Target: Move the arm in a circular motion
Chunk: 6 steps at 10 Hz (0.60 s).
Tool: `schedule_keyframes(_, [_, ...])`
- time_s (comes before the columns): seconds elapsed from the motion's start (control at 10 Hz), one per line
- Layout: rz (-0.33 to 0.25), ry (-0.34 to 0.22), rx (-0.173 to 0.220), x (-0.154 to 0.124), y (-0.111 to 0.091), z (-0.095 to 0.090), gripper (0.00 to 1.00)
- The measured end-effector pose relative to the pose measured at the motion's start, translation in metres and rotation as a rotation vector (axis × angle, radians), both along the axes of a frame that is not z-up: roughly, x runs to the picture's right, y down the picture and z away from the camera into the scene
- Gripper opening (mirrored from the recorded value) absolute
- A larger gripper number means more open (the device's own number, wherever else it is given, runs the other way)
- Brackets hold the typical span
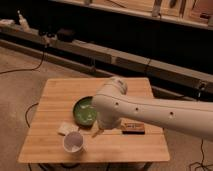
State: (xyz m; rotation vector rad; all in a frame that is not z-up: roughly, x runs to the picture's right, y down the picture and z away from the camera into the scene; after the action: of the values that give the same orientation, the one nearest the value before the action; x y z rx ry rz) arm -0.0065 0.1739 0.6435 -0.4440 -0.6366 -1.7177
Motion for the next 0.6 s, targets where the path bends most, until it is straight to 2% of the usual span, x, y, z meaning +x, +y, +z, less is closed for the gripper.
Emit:
schedule_keyframes(0.1, [-0.013, -0.035, 0.031, -0.016, -0.02, 0.006, 0.8])
schedule_keyframes(0.2, [-0.015, -0.054, 0.064, -0.018, -0.046, 0.02, 0.8])
schedule_keyframes(0.4, [0.002, -0.057, 0.1, 0.014, -0.086, 0.059, 0.8])
schedule_keyframes(0.6, [0.017, -0.053, 0.106, 0.047, -0.11, 0.093, 0.8])
